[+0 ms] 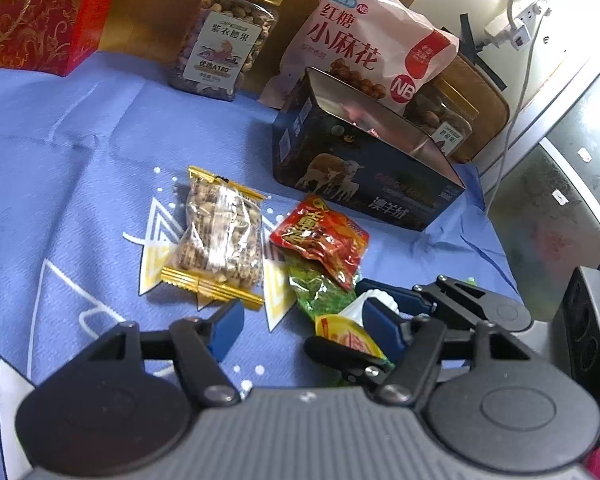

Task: Organize snacks
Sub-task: 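Lift the white cup with the right gripper and carry it over the tin, then open the right gripper to drop the cup into the tin, then grasp the red spicy snack bag with the left gripper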

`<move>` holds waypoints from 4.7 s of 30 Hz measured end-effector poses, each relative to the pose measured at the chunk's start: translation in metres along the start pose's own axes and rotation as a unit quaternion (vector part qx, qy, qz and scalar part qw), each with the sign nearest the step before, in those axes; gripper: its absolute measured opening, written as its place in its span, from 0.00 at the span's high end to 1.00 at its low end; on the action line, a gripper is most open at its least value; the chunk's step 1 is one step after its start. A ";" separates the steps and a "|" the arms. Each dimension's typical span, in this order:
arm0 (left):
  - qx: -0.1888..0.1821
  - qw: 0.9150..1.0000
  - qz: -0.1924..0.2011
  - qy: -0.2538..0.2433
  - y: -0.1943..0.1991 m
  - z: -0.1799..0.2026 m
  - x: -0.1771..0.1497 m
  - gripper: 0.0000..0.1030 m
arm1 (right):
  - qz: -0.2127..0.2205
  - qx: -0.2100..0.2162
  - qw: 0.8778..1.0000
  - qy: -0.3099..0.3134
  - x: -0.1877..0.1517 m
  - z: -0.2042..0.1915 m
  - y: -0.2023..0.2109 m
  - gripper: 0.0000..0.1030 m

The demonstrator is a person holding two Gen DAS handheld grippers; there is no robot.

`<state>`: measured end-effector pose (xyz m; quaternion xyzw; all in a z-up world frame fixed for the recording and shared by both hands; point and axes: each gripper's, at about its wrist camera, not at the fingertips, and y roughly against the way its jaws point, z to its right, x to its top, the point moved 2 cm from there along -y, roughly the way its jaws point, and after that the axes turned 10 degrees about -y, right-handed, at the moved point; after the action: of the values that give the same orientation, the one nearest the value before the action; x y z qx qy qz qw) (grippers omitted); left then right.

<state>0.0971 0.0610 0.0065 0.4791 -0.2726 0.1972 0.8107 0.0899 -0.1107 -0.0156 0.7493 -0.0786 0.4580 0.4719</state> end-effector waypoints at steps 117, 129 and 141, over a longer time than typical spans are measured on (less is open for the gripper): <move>-0.082 0.995 -0.039 0.049 -0.053 -0.029 0.045 0.41 | 0.028 0.103 0.913 -0.393 0.009 0.116 -0.023 0.87; -0.070 0.997 -0.043 0.014 -0.052 -0.015 0.043 0.39 | 0.007 0.105 0.946 -0.305 -0.029 0.080 0.033 0.73; -0.037 0.998 -0.053 -0.020 -0.056 0.002 0.035 0.76 | 0.024 0.120 0.942 -0.312 -0.022 0.089 0.024 0.58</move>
<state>0.1564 0.0350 -0.0079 0.4662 -0.2704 0.1338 0.8317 0.1192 -0.1998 -0.0290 0.9034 -0.1844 0.2185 0.3194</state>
